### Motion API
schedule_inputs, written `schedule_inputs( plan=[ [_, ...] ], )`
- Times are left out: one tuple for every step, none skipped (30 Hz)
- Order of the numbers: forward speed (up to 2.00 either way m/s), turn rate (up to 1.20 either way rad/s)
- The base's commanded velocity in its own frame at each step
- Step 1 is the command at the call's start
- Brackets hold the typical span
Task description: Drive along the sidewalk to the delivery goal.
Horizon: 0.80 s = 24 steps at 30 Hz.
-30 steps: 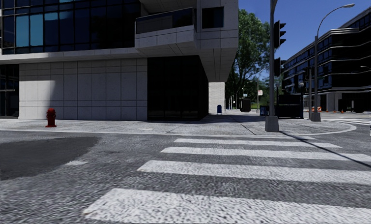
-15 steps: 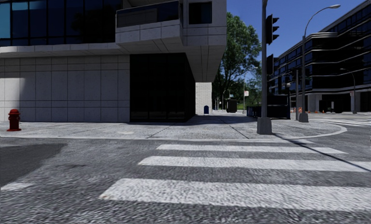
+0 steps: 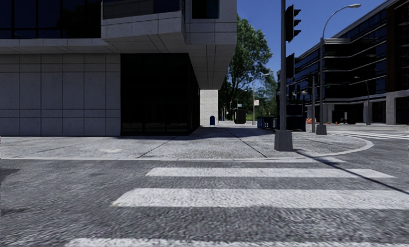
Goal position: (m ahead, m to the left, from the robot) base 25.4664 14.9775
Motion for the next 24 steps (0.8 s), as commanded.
schedule_inputs(
  plan=[
    [1.52, -0.29],
    [1.52, -0.29],
    [1.52, -0.29],
    [1.52, -0.29],
    [1.52, -0.29],
    [1.52, -0.29],
    [1.52, -0.29],
    [1.52, -0.29],
    [1.52, -0.29],
    [1.52, -0.29],
    [1.52, -0.29],
    [1.52, -0.29],
    [1.52, -0.29],
    [1.54, -0.29],
    [1.56, -0.29],
    [1.56, -0.29],
    [1.62, -0.29],
    [1.71, -0.29],
    [1.84, -0.29],
    [1.84, -0.29],
    [1.88, -0.29],
    [1.88, -0.29],
    [1.86, -0.28],
    [1.86, -0.28]
  ],
)
